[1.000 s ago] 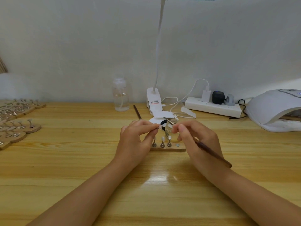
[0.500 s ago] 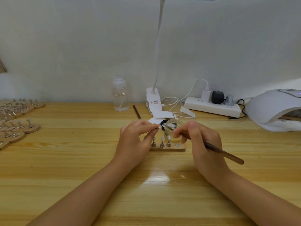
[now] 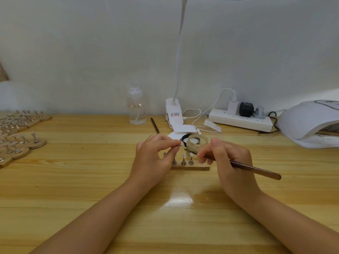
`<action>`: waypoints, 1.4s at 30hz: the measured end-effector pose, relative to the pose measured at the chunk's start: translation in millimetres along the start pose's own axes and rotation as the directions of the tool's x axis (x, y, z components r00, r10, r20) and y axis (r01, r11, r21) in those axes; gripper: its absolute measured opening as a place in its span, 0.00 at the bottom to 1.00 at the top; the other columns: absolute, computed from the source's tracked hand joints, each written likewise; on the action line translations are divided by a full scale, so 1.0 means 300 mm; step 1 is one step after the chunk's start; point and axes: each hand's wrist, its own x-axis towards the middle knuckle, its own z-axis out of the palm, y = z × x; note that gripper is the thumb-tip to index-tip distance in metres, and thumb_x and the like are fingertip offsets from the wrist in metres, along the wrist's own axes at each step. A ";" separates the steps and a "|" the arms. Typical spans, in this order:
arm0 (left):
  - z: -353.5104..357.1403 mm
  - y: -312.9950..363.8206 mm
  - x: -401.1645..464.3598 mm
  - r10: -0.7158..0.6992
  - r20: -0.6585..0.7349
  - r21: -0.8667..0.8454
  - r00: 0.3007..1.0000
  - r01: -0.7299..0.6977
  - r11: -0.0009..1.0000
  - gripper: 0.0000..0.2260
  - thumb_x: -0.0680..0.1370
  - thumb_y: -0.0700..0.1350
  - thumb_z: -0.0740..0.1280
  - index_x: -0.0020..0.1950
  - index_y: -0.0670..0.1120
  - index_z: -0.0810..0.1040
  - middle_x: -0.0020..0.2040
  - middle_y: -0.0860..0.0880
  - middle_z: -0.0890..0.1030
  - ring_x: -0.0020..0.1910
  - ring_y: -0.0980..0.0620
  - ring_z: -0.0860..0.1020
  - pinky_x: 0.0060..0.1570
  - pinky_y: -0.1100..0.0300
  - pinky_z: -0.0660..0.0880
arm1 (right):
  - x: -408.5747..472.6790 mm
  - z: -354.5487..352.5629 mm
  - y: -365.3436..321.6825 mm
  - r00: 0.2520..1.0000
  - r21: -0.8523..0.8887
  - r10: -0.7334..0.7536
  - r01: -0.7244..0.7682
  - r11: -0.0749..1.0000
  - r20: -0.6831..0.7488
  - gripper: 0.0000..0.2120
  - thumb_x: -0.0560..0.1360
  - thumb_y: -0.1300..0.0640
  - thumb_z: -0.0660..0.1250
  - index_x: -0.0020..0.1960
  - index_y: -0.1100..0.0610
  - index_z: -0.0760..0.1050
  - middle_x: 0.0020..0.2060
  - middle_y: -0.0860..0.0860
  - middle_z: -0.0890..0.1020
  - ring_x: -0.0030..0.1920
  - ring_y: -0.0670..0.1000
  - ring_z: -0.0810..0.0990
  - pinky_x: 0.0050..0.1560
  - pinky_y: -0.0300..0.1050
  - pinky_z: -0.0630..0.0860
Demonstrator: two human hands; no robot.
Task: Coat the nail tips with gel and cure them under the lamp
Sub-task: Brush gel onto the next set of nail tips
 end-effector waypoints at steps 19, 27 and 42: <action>0.000 0.011 0.001 -0.032 0.007 -0.007 0.999 0.032 0.999 0.07 0.71 0.38 0.70 0.47 0.48 0.83 0.40 0.56 0.79 0.47 0.53 0.76 0.56 0.42 0.68 | 0.008 0.000 0.020 0.956 -0.333 -0.274 0.292 0.896 0.102 0.18 0.76 0.56 0.55 0.36 0.58 0.79 0.31 0.47 0.79 0.34 0.43 0.74 0.37 0.36 0.71; -0.001 0.009 0.000 -0.028 0.002 -0.017 1.000 0.028 0.999 0.08 0.71 0.38 0.71 0.46 0.49 0.83 0.40 0.55 0.79 0.47 0.52 0.76 0.55 0.41 0.68 | 0.008 -0.002 0.024 0.955 -0.332 -0.276 0.297 0.895 0.110 0.19 0.77 0.56 0.54 0.35 0.58 0.79 0.29 0.49 0.79 0.32 0.46 0.75 0.35 0.42 0.71; -0.002 0.011 0.000 -0.032 0.009 -0.014 0.999 0.032 0.999 0.08 0.71 0.38 0.70 0.46 0.49 0.83 0.39 0.57 0.79 0.46 0.54 0.76 0.55 0.41 0.68 | 0.006 -0.004 0.028 0.959 -0.280 -0.273 0.284 0.917 0.080 0.20 0.78 0.56 0.53 0.35 0.59 0.80 0.29 0.48 0.80 0.32 0.44 0.76 0.34 0.42 0.73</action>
